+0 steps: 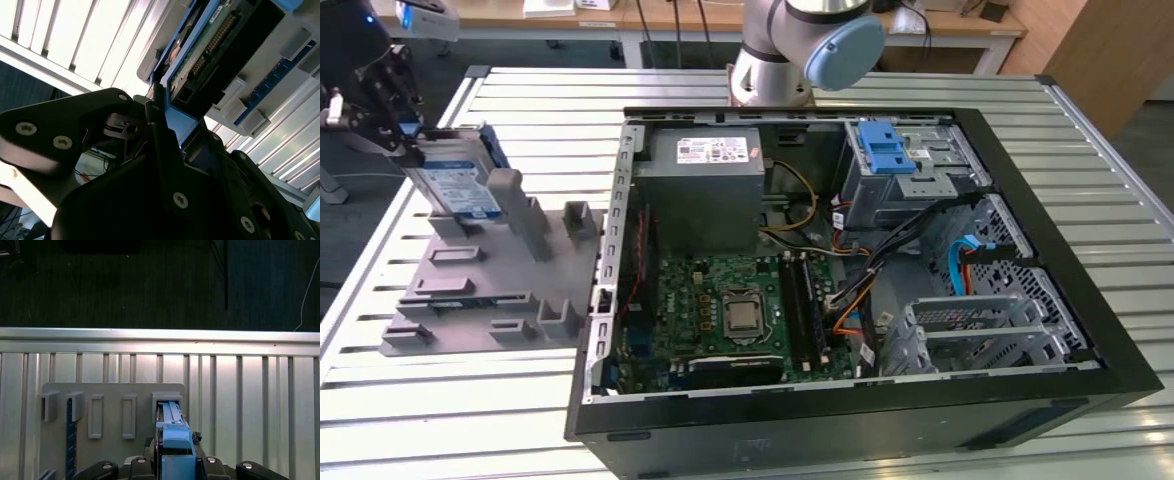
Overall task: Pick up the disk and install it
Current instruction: 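Pick up the disk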
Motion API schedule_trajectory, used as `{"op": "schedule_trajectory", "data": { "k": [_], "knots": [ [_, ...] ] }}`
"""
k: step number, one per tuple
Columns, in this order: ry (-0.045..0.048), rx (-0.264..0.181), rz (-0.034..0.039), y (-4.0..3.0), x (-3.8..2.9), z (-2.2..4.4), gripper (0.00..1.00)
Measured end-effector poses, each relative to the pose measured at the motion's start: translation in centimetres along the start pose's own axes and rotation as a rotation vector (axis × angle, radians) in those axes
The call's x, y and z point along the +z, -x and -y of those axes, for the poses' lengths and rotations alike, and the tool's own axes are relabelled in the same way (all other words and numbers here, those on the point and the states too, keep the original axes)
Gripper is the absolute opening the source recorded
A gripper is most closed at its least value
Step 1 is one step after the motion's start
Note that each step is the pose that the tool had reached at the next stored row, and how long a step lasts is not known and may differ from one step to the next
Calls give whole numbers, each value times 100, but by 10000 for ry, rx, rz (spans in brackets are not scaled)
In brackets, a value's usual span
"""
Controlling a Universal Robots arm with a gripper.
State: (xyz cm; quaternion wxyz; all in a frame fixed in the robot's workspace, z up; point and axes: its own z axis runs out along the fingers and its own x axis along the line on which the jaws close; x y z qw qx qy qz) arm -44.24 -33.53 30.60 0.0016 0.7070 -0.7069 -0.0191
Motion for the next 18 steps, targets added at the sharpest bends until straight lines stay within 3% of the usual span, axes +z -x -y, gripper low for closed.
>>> {"op": "schedule_trajectory", "data": {
  "k": [6, 18],
  "knots": [
    [1, 0, 0, 2, -70, -2, 36],
    [0, 0, 0, 3, -133, -4, 36]
  ]
}}
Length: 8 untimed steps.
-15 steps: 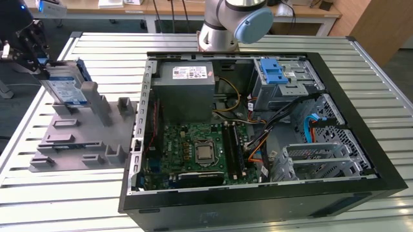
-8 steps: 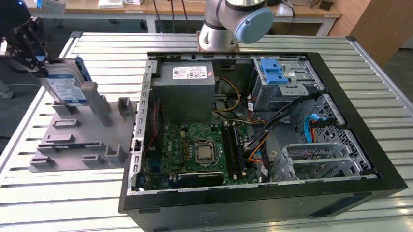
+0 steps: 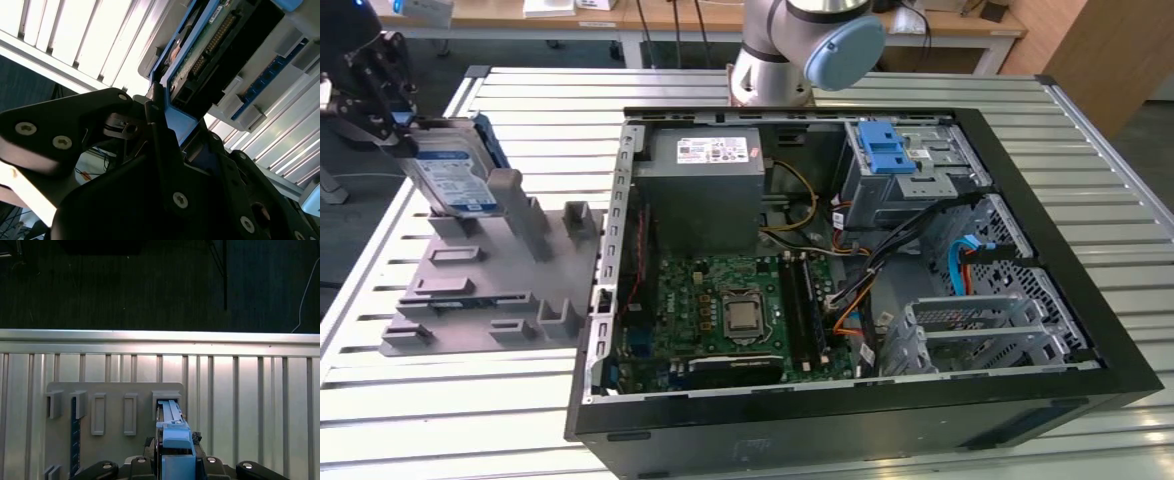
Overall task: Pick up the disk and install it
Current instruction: 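Pick up the disk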
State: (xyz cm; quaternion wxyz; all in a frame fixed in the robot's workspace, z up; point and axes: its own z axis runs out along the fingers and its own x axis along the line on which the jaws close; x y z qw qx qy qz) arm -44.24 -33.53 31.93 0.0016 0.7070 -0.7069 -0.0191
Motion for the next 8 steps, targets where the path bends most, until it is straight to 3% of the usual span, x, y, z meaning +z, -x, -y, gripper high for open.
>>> {"op": "schedule_trajectory", "data": {
  "k": [8],
  "knots": [
    [-1, 0, 0, 1, -49, -1, 36]
  ]
}}
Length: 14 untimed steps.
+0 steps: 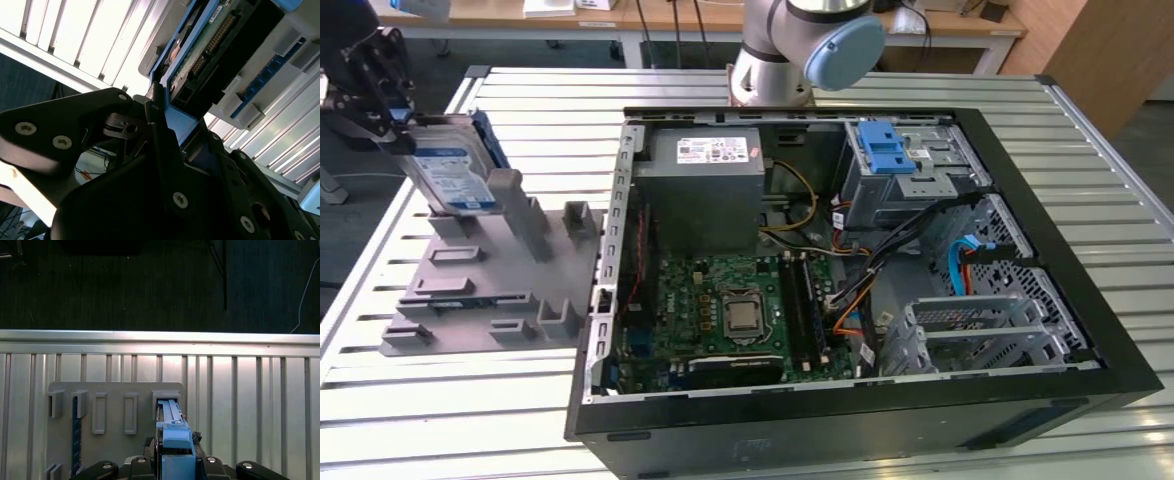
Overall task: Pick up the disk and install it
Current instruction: 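Pick up the disk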
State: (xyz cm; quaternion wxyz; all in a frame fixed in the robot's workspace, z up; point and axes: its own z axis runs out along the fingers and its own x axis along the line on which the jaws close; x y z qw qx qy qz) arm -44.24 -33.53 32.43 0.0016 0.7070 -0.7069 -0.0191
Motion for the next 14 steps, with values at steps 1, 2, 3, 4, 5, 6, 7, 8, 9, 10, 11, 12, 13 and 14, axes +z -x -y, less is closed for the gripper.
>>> {"op": "schedule_trajectory", "data": {
  "k": [1, 2, 3, 4, 5, 6, 7, 8, 9, 10, 11, 12, 13, 14],
  "knots": [
    [1, -1, 0, 0, -11, 0, 36],
    [0, -1, 0, 1, -21, 0, 36],
    [1, -1, 0, 1, -34, -1, 36],
    [1, 0, 0, 1, -48, -1, 36],
    [1, 0, 0, 2, -61, -2, 36],
    [1, 0, 0, 2, -73, -2, 36],
    [1, 0, 0, 3, -86, -3, 36],
    [1, 0, 0, 3, -96, -3, 36],
    [1, 0, 0, 3, -106, -3, 36],
    [0, 0, 0, 3, -116, -3, 36],
    [1, 0, 0, 4, -126, -4, 36],
    [0, 0, 0, 4, -135, -4, 36],
    [1, 0, 0, 4, -144, -4, 36],
    [0, 0, 0, 4, -150, -4, 36]
  ]
}}
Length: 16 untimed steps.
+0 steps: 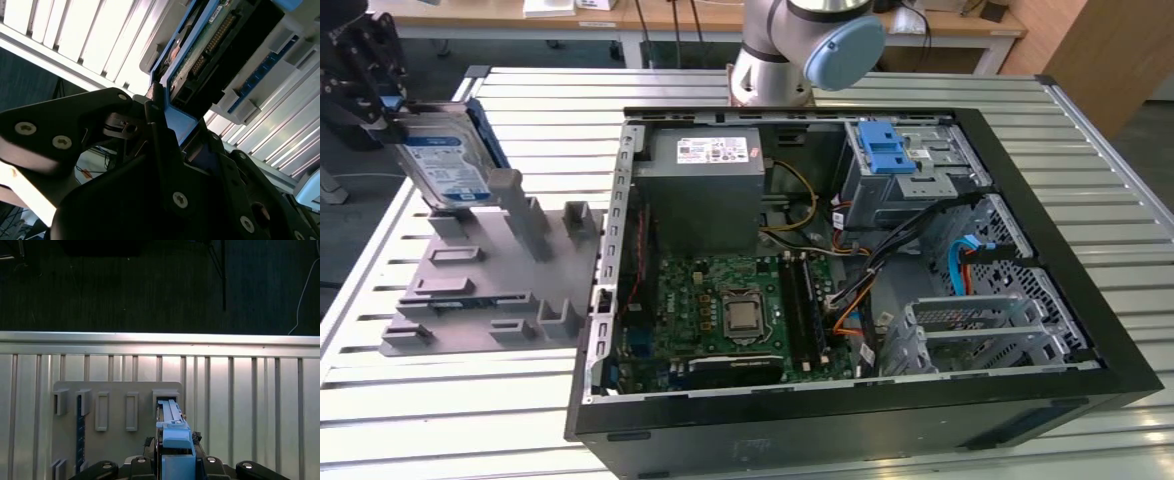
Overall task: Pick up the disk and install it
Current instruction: 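Pick up the disk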
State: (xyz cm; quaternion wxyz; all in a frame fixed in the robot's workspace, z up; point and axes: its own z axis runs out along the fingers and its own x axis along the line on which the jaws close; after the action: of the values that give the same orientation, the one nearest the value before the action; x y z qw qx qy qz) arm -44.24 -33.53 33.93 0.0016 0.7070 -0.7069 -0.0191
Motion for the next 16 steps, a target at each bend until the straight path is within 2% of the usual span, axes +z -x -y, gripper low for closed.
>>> {"op": "schedule_trajectory", "data": {
  "k": [16],
  "knots": [
    [0, 0, 0, 3, -115, -3, 36]
  ]
}}
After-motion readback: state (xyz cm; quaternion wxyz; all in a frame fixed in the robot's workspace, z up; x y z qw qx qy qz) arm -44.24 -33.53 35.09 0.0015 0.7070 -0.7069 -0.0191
